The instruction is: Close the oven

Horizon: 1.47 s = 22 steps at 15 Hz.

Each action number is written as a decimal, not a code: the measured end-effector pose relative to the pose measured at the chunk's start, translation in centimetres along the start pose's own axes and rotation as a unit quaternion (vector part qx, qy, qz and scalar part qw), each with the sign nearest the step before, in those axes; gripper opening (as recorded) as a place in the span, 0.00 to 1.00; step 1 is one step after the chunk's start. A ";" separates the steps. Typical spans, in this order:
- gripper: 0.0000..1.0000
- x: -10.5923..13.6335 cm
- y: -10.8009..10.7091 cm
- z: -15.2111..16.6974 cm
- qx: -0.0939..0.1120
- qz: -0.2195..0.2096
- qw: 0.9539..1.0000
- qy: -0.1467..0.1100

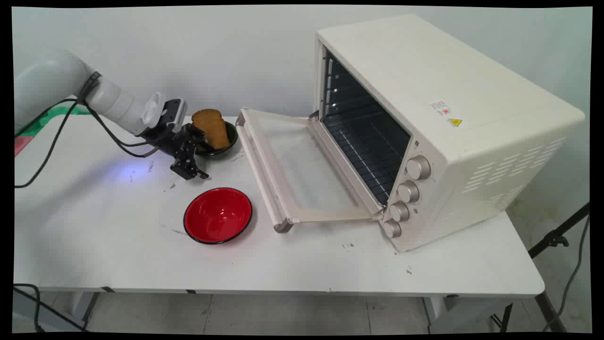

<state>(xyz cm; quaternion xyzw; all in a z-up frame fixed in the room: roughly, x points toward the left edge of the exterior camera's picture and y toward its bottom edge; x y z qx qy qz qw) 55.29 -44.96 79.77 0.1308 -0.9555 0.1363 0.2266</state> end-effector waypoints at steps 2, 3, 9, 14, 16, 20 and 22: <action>1.00 -0.1 0.2 -0.9 0.006 -0.009 1.000 0.002; 1.00 -0.1 0.3 -1.3 0.009 -0.016 1.000 0.003; 1.00 0.2 1.6 -5.2 0.029 -0.095 0.995 0.013; 1.00 1.7 3.4 -7.3 0.033 -0.153 0.987 0.026; 1.00 2.5 4.0 -7.6 0.033 -0.168 0.985 0.031; 0.00 4.7 5.4 -7.4 0.036 -0.201 0.978 0.039; 0.00 5.9 5.9 -7.0 0.041 -0.216 0.975 0.042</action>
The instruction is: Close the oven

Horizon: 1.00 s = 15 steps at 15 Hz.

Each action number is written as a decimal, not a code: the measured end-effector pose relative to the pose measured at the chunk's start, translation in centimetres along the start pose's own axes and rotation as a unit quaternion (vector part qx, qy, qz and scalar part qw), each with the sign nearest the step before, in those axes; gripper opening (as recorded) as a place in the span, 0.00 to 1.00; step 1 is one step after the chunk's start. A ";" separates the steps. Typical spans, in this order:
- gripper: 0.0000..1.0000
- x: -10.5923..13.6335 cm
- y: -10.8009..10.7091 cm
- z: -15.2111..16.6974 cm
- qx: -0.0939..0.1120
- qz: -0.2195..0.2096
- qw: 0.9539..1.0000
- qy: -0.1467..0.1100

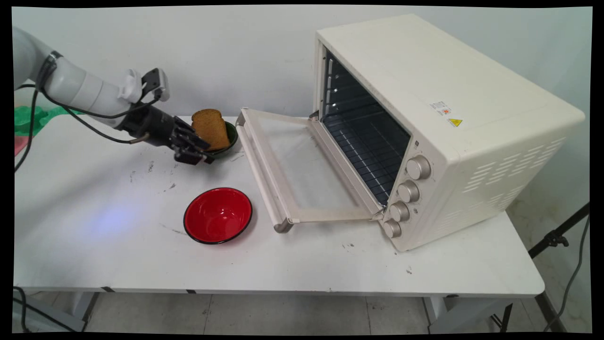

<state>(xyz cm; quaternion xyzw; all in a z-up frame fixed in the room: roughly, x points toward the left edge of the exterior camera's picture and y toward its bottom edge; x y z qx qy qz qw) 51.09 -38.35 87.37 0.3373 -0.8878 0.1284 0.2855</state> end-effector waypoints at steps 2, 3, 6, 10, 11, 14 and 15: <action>0.00 0.9 0.9 0.7 0.006 -0.012 1.000 0.003; 0.00 1.3 1.3 1.0 0.010 -0.018 1.000 0.004; 0.00 2.3 2.1 2.2 0.019 -0.032 0.999 0.005; 0.00 3.3 3.1 4.2 0.030 -0.047 0.998 0.001; 0.00 3.6 3.3 4.8 0.031 -0.050 0.998 -0.001; 0.00 3.9 3.7 6.6 0.035 -0.060 0.998 -0.007; 0.00 4.0 3.8 7.2 0.035 -0.063 0.997 -0.009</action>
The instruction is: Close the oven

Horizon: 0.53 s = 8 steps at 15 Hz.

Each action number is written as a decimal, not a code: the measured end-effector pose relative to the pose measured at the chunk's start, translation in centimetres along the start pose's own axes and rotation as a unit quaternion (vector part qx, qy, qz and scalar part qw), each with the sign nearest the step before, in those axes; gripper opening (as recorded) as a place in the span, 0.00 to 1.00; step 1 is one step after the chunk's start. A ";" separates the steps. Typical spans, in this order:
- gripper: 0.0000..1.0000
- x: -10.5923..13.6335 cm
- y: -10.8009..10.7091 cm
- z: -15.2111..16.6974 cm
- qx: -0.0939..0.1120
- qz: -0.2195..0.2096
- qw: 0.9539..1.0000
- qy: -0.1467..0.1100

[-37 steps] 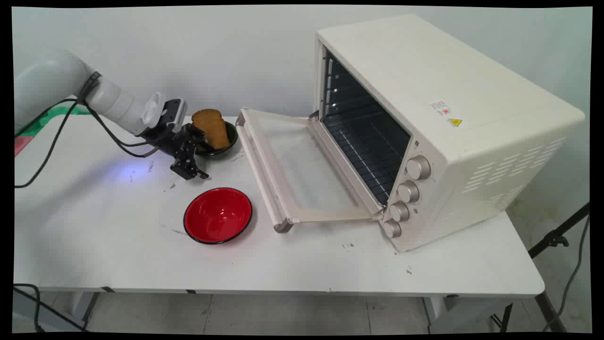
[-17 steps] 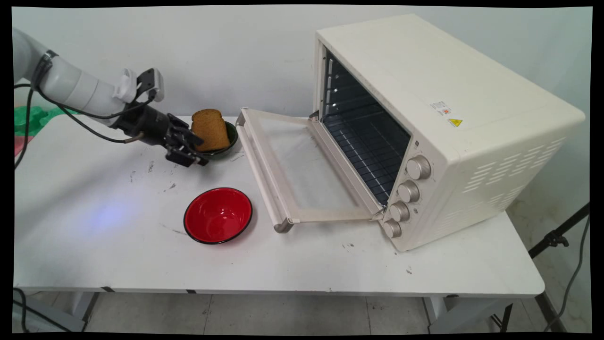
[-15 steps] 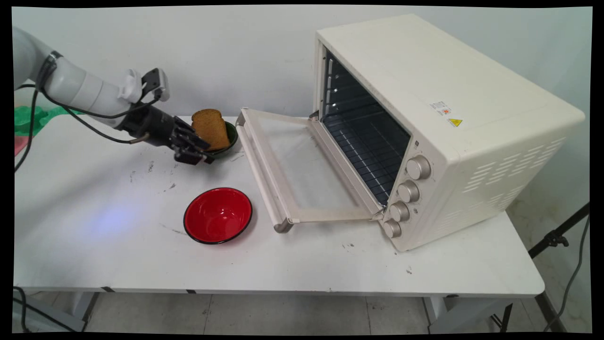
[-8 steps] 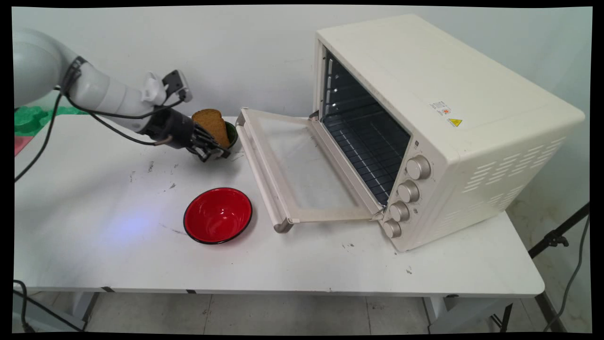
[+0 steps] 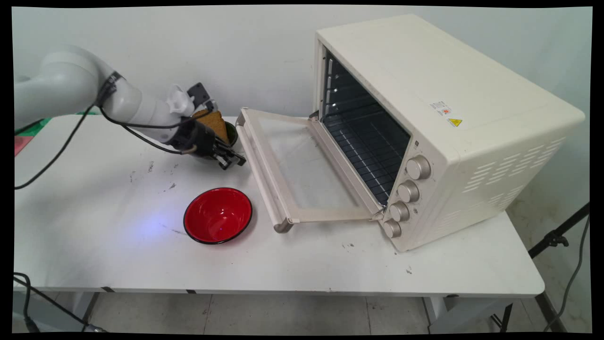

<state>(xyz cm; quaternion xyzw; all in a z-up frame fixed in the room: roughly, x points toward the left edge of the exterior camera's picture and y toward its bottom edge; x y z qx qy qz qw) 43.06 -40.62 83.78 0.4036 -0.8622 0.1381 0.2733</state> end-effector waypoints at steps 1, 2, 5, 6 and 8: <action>0.00 0.0 0.1 0.5 0.000 -0.003 1.000 -0.001; 0.00 0.1 0.2 0.8 0.000 -0.005 1.000 -0.002; 0.00 0.3 0.7 2.4 -0.002 -0.012 1.000 -0.003; 0.00 0.4 0.9 2.8 -0.004 -0.014 1.000 -0.002; 0.00 0.7 1.3 3.6 -0.009 -0.017 1.000 0.001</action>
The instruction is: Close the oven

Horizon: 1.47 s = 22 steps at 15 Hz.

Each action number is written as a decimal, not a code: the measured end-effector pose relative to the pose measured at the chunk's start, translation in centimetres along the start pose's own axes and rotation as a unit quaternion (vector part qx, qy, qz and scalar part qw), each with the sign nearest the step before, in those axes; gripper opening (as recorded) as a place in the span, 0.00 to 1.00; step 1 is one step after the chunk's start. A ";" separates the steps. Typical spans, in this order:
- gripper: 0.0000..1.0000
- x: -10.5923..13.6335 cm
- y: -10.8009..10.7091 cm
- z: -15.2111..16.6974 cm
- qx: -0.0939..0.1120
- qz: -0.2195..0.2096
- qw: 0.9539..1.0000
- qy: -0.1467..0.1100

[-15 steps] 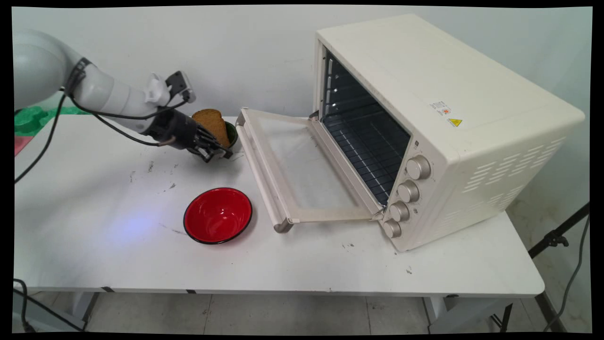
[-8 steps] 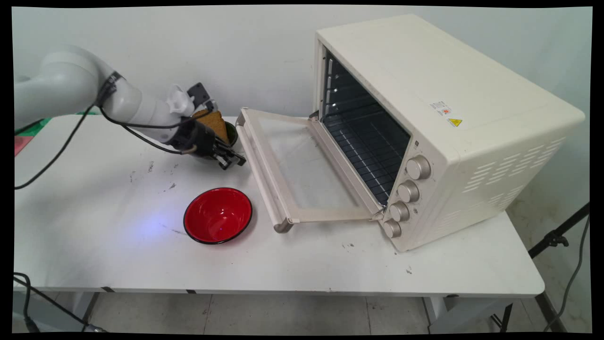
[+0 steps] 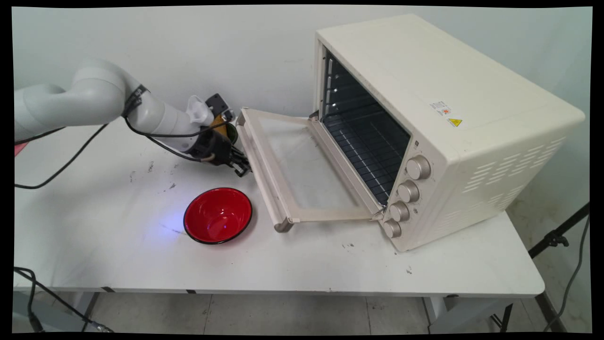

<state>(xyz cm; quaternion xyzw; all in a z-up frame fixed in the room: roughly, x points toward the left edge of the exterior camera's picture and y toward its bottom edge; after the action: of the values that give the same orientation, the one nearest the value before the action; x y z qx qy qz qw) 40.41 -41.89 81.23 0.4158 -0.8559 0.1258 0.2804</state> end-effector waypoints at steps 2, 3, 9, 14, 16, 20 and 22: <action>0.00 0.2 0.3 0.4 -0.004 -0.001 1.000 0.004; 0.00 0.3 0.5 0.5 -0.007 -0.001 1.000 0.007; 0.00 1.6 1.0 0.3 -0.020 0.008 0.999 0.028; 0.00 4.1 0.9 -1.6 -0.027 0.015 0.998 0.054; 0.00 5.6 1.0 -2.5 -0.030 0.016 0.997 0.066; 0.00 9.2 1.4 -4.2 -0.038 0.017 0.995 0.091; 0.00 11.0 1.5 -4.9 -0.042 0.018 0.994 0.104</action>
<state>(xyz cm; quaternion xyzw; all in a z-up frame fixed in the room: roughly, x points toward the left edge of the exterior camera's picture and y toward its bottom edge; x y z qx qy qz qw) 35.57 -45.80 91.70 0.3734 -0.8339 0.1375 0.3825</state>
